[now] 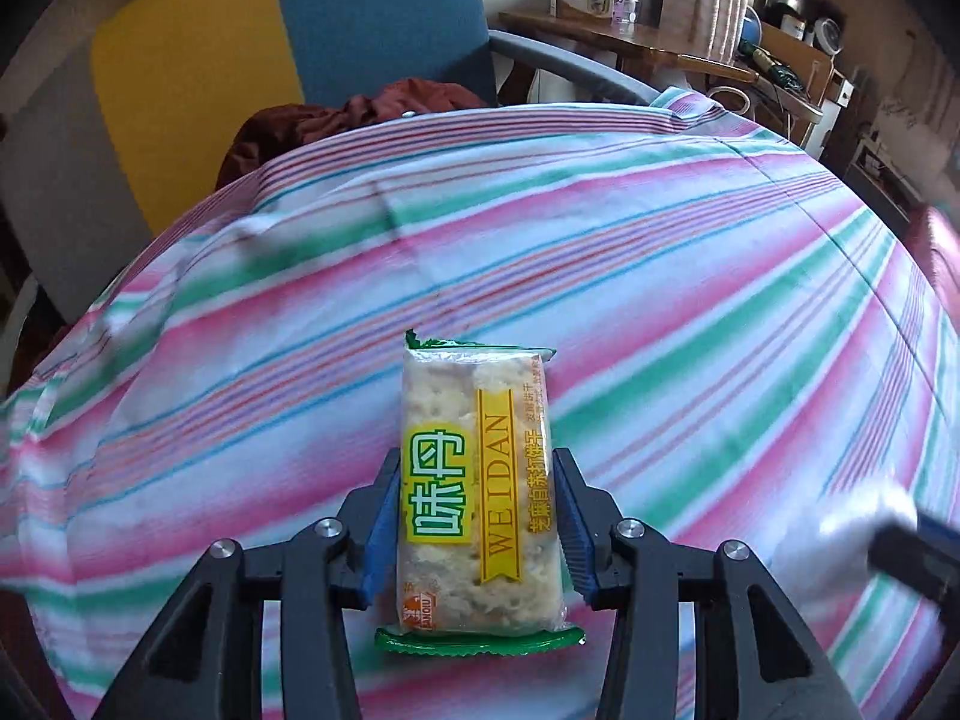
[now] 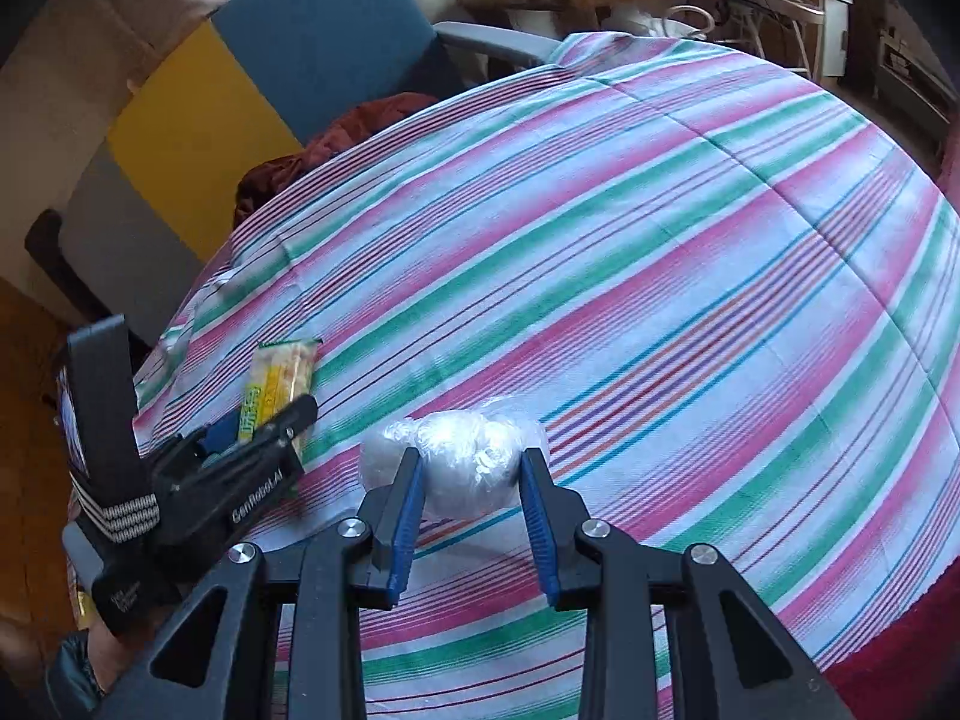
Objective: Organize objects
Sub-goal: 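Grasp the WEIDAN cracker packet with the left tool while the right tool holds the white ball, then carry the WEIDAN cracker packet into the gold tray and lower it with the left tool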
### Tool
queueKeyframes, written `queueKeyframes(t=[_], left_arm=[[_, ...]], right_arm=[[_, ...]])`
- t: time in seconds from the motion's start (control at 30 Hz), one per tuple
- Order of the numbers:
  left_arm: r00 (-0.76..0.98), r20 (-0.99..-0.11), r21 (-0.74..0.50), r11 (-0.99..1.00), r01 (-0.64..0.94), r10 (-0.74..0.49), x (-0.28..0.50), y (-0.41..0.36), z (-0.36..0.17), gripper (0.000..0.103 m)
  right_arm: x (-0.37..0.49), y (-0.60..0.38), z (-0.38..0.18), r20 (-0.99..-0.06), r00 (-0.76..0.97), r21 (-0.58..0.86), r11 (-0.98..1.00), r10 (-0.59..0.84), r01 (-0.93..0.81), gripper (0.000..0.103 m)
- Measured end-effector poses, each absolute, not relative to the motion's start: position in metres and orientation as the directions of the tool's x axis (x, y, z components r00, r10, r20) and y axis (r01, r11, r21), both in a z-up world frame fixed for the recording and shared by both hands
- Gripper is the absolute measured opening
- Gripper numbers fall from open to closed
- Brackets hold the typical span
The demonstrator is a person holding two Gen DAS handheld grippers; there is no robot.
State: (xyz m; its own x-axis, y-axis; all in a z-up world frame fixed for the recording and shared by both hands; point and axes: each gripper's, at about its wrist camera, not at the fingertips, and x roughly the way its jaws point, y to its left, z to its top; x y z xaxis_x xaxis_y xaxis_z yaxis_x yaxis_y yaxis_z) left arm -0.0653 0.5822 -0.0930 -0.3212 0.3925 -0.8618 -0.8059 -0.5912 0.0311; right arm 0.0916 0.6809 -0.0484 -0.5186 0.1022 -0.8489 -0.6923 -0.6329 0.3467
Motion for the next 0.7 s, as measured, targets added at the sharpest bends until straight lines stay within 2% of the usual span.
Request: queueKeyframes(t=[0.13,0.27,0.43,0.7], left_arm=[[-0.334,-0.854,0.009,-0.631,-0.776,0.398,-0.061,0.515,-0.091,0.047],[-0.393,-0.835,0.05,-0.658,-0.751,0.385,-0.043,0.445,-0.089,0.047],[-0.423,-0.82,0.033,-0.707,-0.707,0.386,-0.02,0.371,-0.086,0.047],[-0.473,-0.787,0.045,-0.728,-0.684,0.396,-0.004,0.35,-0.088,0.048]], right_arm=[[0.069,0.653,-0.046,-0.843,-0.537,0.346,-0.742,0.023,-0.574,0.031],[0.047,0.619,-0.038,-0.843,-0.537,0.272,-0.855,0.009,-0.441,0.031],[0.033,0.576,-0.033,-0.849,-0.519,0.078,-0.946,0.103,-0.316,0.031],[0.028,0.523,-0.026,-0.789,-0.571,-0.161,-0.973,0.226,-0.163,0.031]])
